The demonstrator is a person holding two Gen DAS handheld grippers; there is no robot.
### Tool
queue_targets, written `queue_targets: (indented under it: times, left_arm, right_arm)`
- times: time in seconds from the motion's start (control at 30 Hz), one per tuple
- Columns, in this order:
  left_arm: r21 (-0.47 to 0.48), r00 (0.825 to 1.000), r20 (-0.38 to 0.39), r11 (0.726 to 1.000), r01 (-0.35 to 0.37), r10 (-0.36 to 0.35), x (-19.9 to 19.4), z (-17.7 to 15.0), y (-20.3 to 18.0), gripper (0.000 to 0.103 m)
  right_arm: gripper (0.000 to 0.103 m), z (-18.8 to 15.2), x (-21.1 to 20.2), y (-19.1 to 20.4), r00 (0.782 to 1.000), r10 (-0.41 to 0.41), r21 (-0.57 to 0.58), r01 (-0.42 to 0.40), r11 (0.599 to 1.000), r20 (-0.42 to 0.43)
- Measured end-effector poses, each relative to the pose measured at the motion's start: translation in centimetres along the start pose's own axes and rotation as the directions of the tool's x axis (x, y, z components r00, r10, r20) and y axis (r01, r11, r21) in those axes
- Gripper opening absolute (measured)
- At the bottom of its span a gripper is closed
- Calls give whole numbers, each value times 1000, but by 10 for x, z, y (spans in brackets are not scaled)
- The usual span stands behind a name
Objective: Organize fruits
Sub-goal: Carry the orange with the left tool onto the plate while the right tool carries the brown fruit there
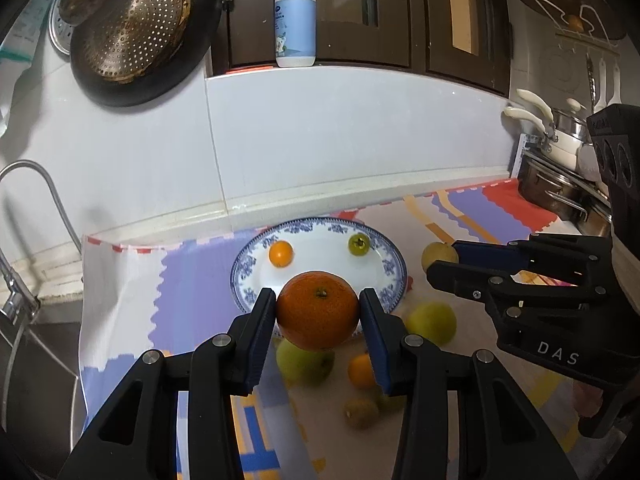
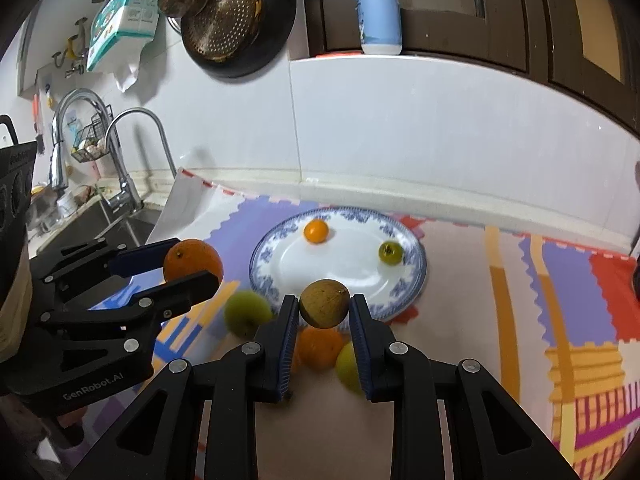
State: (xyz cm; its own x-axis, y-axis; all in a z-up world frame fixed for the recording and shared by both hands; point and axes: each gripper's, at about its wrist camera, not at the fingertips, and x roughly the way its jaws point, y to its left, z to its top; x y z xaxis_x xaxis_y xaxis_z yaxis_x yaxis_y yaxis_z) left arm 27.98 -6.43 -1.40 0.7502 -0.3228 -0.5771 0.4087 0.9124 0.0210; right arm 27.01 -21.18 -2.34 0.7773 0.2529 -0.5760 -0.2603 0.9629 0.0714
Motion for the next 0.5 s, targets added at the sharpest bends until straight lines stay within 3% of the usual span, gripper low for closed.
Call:
queue_targets:
  times: [0.5]
  left_arm:
    - [19, 1000, -19, 1000, -6, 7, 50, 25, 15, 43]
  right_arm:
    - [27, 27, 41, -16, 1000, 14, -7, -14, 1000, -6]
